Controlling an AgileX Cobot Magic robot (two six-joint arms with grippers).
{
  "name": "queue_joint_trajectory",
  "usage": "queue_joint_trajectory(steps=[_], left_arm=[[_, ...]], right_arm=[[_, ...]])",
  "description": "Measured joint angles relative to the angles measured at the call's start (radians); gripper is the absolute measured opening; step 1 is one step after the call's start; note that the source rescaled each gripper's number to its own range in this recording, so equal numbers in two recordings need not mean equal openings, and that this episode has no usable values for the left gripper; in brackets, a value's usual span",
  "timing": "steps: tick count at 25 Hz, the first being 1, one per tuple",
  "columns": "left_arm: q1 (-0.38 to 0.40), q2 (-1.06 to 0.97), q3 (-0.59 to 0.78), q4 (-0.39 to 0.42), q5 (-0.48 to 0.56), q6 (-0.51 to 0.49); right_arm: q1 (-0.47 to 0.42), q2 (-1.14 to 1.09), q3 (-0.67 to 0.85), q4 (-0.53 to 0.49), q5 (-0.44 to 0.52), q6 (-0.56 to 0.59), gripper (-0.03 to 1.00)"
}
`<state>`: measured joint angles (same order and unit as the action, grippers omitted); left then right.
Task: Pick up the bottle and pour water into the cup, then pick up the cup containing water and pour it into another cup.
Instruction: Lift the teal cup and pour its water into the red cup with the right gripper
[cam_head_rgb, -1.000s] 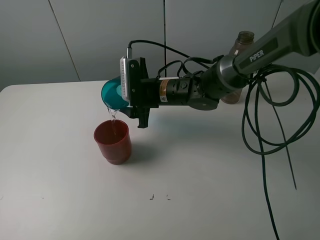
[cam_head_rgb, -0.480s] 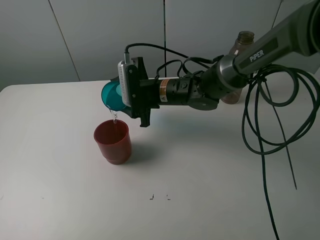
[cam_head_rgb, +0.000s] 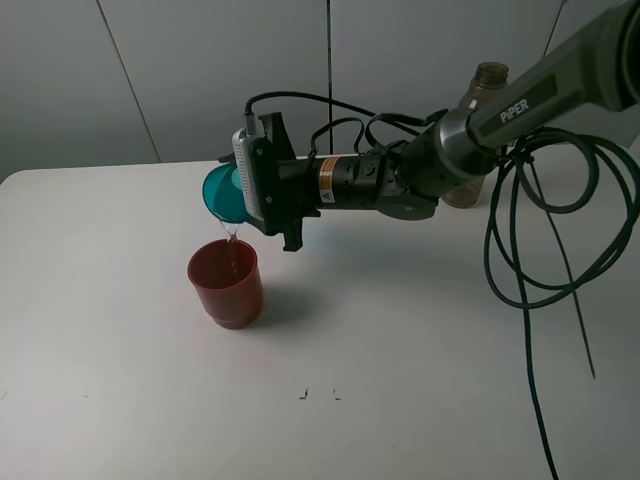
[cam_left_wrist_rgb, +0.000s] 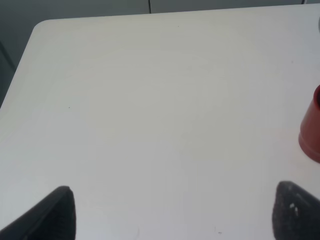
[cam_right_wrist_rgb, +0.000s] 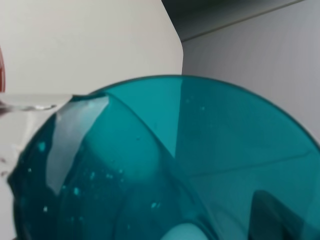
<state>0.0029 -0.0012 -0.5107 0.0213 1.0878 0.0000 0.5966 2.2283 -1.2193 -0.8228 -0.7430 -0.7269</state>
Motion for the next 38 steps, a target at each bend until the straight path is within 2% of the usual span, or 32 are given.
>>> queue_joint_trajectory(steps=[13, 20, 38], left_arm=[[0.000, 0.000, 0.000, 0.000, 0.000, 0.000], [0.000, 0.000, 0.000, 0.000, 0.000, 0.000], [0.000, 0.000, 0.000, 0.000, 0.000, 0.000]], right_arm=[[0.000, 0.000, 0.000, 0.002, -0.006, -0.120, 0.07], [0.000, 0.000, 0.000, 0.002, -0.010, -0.138, 0.07], [0.010, 0.000, 0.000, 0.002, -0.020, -0.328, 0.07]])
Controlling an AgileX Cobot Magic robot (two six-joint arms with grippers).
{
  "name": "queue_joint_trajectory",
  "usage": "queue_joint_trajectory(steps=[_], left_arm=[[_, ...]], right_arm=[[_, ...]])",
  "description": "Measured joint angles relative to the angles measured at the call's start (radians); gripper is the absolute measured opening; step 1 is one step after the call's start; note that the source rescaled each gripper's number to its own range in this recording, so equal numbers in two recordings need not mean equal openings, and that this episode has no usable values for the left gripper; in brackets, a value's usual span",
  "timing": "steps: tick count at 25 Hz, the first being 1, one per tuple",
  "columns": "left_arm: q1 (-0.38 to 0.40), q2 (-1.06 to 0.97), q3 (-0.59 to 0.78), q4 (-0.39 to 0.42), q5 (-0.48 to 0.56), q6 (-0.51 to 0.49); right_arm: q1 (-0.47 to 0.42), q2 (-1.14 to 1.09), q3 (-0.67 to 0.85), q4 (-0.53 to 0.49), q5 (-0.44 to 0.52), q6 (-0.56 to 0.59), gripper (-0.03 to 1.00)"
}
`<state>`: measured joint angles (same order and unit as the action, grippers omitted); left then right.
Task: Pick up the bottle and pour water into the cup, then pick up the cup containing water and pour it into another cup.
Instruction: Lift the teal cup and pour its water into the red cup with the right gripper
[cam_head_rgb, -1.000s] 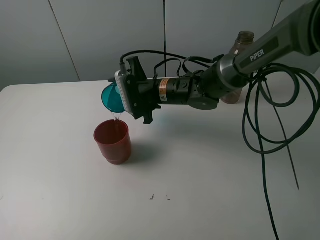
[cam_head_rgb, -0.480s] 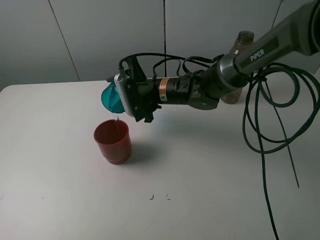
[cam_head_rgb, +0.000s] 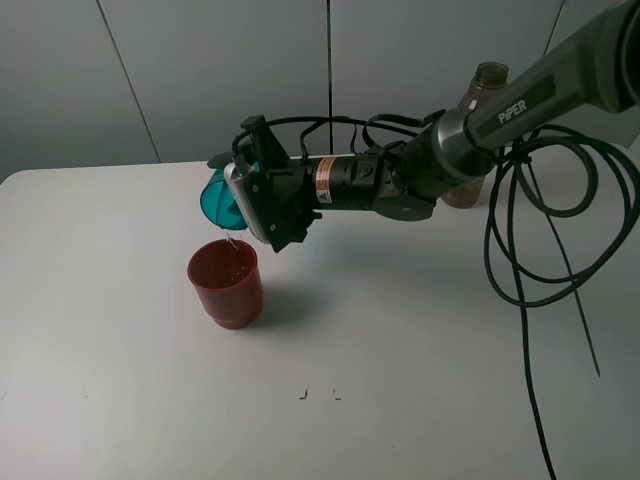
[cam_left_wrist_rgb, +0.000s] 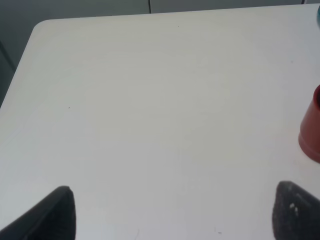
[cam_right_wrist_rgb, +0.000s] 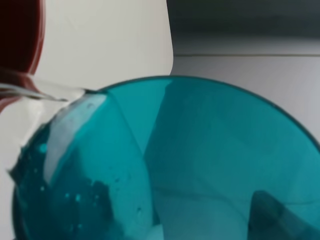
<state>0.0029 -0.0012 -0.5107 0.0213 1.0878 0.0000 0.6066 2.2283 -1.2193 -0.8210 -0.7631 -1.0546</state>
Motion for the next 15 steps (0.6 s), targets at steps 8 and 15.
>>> queue_joint_trajectory(steps=[8, 15], left_arm=[[0.000, 0.000, 0.000, 0.000, 0.000, 0.007], [0.000, 0.000, 0.000, 0.000, 0.000, 0.007]], right_arm=[[0.008, 0.000, 0.000, 0.000, -0.006, -0.093, 0.07], [0.008, 0.000, 0.000, 0.000, -0.010, -0.279, 0.07]])
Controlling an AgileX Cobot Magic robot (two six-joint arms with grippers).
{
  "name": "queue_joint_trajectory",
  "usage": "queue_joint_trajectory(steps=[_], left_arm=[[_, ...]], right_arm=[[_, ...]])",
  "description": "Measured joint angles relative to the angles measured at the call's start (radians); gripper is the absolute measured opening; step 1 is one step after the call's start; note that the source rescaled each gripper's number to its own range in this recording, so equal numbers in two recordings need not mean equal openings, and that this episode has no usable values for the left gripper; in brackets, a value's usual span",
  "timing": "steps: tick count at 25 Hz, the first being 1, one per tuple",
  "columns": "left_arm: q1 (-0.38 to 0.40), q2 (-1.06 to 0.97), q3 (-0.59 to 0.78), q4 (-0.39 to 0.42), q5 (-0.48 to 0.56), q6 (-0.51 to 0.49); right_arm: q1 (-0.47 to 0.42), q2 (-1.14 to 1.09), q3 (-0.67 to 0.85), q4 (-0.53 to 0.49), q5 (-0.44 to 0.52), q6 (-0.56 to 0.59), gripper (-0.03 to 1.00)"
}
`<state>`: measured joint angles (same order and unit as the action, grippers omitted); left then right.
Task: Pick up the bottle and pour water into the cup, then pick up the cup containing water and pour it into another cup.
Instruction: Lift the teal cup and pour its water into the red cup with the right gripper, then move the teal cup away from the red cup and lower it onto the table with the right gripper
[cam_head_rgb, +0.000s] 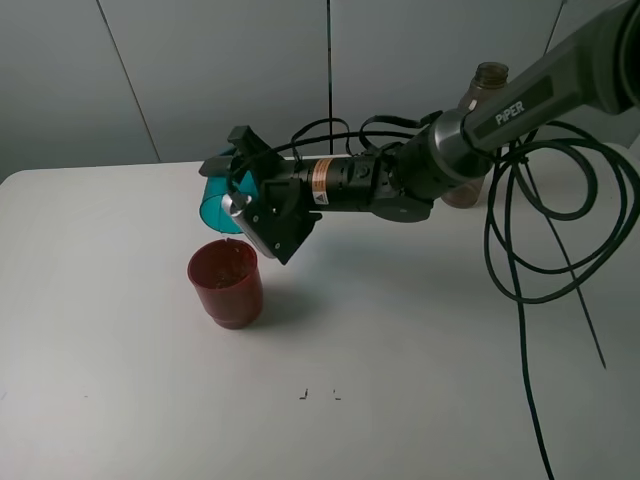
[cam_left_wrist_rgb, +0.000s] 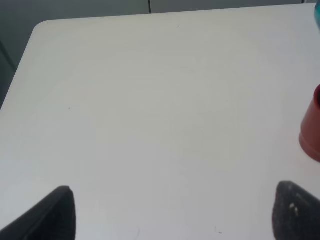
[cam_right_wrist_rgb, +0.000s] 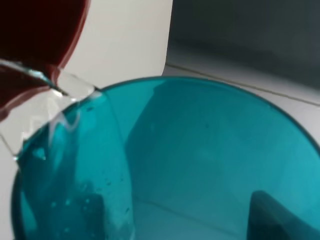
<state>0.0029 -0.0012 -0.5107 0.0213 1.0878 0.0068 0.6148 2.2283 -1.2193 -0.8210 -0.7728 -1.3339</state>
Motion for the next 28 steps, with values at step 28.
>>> queue_joint_trajectory(steps=[28], left_arm=[[0.000, 0.000, 0.000, 0.000, 0.000, -0.007]], right_arm=[[0.011, -0.027, 0.000, 0.008, 0.002, 0.511, 0.07]])
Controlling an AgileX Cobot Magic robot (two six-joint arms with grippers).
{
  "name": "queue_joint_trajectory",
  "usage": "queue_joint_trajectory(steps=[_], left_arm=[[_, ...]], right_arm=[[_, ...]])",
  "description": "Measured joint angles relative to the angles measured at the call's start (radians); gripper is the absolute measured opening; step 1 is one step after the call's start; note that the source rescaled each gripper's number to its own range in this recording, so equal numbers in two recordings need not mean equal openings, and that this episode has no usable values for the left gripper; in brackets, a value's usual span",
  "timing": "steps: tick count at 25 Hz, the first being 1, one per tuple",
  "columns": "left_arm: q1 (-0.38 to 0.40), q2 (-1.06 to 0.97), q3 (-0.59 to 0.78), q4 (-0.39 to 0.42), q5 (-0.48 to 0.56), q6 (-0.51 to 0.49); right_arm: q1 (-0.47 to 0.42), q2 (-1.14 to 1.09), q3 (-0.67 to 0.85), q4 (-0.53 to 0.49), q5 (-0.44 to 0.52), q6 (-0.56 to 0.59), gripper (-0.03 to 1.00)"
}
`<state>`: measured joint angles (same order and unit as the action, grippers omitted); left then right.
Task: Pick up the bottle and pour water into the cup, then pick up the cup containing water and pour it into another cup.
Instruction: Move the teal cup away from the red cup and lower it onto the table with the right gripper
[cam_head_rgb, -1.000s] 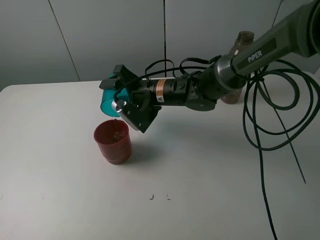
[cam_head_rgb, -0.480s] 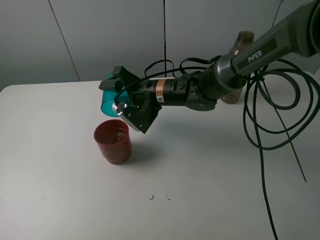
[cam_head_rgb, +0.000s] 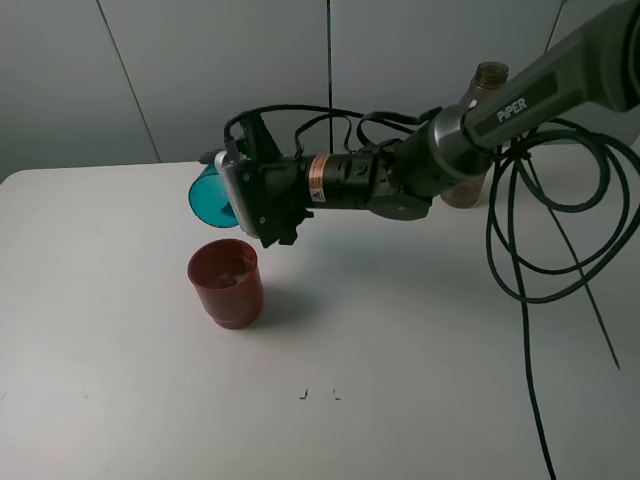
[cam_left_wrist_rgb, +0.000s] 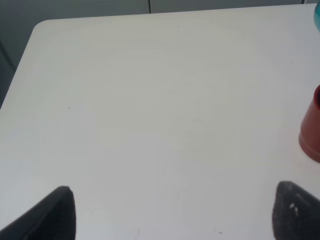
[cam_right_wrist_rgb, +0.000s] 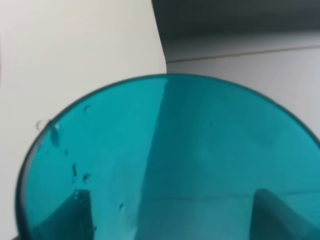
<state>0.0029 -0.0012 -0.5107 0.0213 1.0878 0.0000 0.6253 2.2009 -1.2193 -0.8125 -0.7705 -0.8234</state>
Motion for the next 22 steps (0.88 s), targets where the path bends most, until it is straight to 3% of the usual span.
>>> queue_joint_trajectory(steps=[7, 11, 16, 22], left_arm=[[0.000, 0.000, 0.000, 0.000, 0.000, 0.000], [0.000, 0.000, 0.000, 0.000, 0.000, 0.000], [0.000, 0.000, 0.000, 0.000, 0.000, 0.000], [0.000, 0.000, 0.000, 0.000, 0.000, 0.000]], right_arm=[[-0.020, -0.090, 0.000, 0.012, 0.017, 0.690, 0.07], [-0.055, -0.104, 0.000, 0.028, 0.022, 0.960, 0.07], [-0.104, -0.104, 0.000, 0.039, 0.047, 1.207, 0.07], [-0.148, -0.102, 0.000, 0.065, 0.051, 1.283, 0.07]])
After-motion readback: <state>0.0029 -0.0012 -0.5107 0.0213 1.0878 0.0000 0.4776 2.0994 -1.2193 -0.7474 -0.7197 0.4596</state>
